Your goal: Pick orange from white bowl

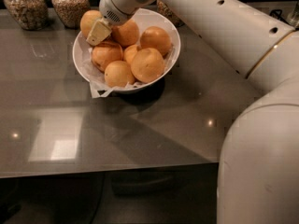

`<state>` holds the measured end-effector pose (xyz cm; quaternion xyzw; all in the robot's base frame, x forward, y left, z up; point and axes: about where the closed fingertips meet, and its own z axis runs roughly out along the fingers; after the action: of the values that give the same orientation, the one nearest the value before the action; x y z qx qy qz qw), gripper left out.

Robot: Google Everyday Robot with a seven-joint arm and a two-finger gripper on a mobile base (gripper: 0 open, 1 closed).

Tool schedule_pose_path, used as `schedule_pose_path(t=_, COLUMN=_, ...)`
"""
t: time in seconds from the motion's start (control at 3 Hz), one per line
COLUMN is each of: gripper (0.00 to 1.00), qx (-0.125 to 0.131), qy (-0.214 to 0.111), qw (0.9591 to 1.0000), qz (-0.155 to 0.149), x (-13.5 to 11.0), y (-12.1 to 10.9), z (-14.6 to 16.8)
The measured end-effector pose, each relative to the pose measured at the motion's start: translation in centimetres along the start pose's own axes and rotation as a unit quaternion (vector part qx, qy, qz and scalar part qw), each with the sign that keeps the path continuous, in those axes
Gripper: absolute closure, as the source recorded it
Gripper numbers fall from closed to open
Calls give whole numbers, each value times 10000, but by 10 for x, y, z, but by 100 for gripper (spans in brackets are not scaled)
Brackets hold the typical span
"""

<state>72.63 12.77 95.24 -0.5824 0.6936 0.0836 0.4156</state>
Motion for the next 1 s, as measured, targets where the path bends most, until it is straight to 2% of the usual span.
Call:
schedule_pose_path(t=0.33, gripper=50, qx=-65, qy=15, qw=10000, qz=37, x=1, y=0, z=6)
schedule_pose_path(t=1.0, gripper=96, qx=-41, qy=-62, qw=9999, qz=80, x=-1, y=-2, z=-2)
